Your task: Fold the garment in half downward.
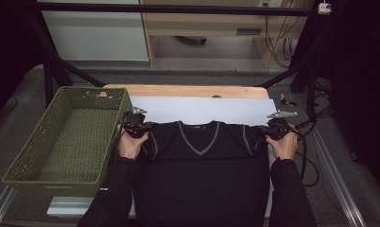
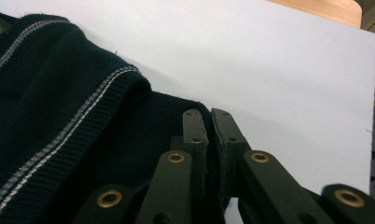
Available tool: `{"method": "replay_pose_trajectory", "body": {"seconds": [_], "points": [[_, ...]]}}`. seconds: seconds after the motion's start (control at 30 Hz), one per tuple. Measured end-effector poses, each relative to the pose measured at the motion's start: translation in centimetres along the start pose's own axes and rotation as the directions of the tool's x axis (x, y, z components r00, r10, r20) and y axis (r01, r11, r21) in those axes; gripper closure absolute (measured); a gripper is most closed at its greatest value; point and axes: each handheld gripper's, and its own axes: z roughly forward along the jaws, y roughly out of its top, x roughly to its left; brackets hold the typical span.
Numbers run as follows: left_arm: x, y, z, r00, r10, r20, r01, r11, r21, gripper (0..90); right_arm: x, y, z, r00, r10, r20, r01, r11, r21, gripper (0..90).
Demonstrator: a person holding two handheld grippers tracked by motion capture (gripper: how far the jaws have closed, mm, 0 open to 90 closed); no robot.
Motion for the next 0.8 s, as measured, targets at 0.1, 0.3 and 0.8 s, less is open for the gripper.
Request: {"method": "replay_pose_trajectory", "body": {"seconds": [0.1, 0.3, 0.8], "points": [[0.3, -0.5, 0.8, 0.9999, -0.009, 0.011, 0.009, 0.9998, 0.018, 84.0, 0.0, -0.5, 0.9, 1.0000, 0.008, -0.003, -0.008, 1.000, 0.021, 84.3], [0.2, -0.8, 0.6, 0.9999, -0.011, 0.000, 0.011, 0.9997, -0.024, 70.1, -0.3, -1.5, 1.4, 0.9985, 0.050, -0.024, -0.049, 0.999, 0.018, 61.7], [0.1, -1.7, -1.8, 0.9953, -0.030, 0.092, 0.035, 0.9977, -0.058, 33.0, 1.8, -0.5, -0.4, 0.9869, 0.077, -0.142, -0.092, 0.991, -0.102, 42.8]]}}
